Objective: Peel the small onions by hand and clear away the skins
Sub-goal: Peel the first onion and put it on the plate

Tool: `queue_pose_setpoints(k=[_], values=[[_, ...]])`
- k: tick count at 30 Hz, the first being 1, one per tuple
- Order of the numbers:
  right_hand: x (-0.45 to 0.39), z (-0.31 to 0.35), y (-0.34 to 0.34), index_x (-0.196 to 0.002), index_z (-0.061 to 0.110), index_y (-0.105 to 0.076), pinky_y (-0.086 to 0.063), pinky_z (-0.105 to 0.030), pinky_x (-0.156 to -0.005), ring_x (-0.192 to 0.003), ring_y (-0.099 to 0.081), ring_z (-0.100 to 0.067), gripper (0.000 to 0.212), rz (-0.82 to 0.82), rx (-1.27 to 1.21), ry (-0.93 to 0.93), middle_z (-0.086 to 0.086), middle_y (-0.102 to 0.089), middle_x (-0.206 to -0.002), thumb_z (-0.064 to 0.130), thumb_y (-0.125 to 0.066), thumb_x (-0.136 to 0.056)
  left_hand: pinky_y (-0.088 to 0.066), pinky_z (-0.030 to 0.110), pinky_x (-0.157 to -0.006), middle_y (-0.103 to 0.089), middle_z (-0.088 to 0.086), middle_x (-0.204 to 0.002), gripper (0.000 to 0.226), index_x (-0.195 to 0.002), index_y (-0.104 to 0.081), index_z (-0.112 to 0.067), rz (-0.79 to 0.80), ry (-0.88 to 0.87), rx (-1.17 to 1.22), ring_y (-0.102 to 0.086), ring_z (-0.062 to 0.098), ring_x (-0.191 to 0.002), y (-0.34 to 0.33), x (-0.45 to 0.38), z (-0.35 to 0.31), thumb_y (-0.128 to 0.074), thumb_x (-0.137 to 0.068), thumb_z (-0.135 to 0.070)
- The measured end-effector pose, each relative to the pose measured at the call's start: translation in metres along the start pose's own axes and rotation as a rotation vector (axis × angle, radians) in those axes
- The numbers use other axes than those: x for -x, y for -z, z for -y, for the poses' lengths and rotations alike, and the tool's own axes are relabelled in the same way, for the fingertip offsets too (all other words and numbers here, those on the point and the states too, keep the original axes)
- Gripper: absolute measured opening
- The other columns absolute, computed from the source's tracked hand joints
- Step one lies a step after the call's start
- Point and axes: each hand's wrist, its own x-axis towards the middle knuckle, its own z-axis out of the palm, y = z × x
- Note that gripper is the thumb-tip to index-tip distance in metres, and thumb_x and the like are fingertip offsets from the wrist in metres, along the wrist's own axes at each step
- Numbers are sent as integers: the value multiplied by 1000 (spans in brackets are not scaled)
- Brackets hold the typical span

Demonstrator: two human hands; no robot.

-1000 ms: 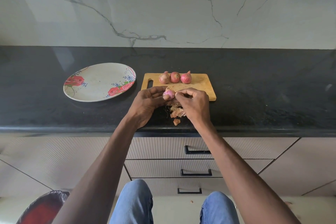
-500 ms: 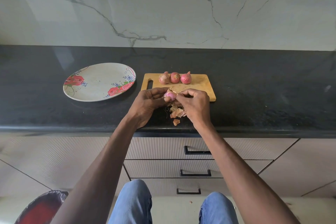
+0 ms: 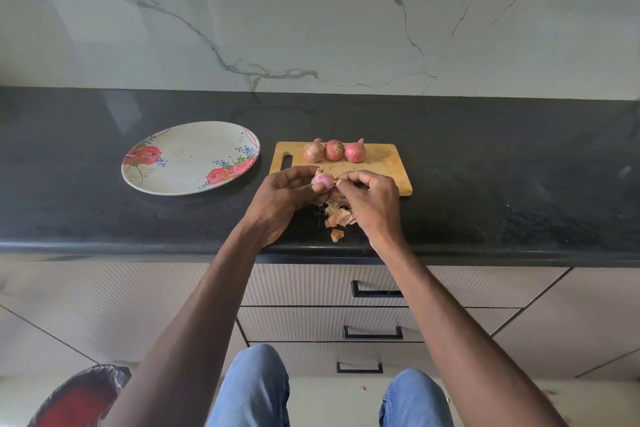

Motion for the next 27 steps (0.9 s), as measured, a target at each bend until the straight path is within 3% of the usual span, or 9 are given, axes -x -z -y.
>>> queue_pose_setpoints(k=[5, 11, 17, 24, 27], values=[[0, 2, -1, -82, 15, -80, -60, -32, -72, -76, -72, -11, 22, 17, -2, -18, 6, -75, -74, 36, -86, -77, -55, 42, -97, -73, 16, -106, 37, -111, -66, -2, -6, 1, -4, -69, 28, -101, 0, -1, -1, -76, -76, -7], [-1, 1, 0, -87, 10, -78, -62, -39, -76, -77, -73, -13, 14, 9, -8, -22, 2, -75, -81, 20, -84, -79, -57, 41, -96, -68, 25, -120, 41, -114, -66, 1, -31, 17, 14, -69, 32, -108, 1, -1, -1, -77, -75, -7], [1, 3, 0, -78, 19, -79, -60, -34, -76, -78, -71, -7, 18, 11, 0, 8, 10, -74, -73, 35, -86, -77, -59, 39, -93, -72, 19, -108, 41, -114, -65, 3, -35, 20, 46, -71, 27, -99, 0, -1, -1, -75, -75, -5], [0, 1, 1, -87, 13, -80, -59, -45, -77, -79, -71, -20, 5, -4, -36, -18, 5, -76, -78, 17, -78, -84, -61, 30, -84, -74, 15, -106, 32, -115, -63, 2, -46, 20, 88, -73, 23, -96, -4, 0, -4, -69, -84, -2], [0, 2, 1, -87, 14, -81, -60, -40, -77, -81, -72, -17, 18, 23, -61, 13, 5, -76, -79, 31, -84, -81, -60, 30, -84, -74, 14, -104, 39, -118, -59, 3, -45, 16, 120, -73, 22, -96, -4, 0, -4, -70, -81, -3]])
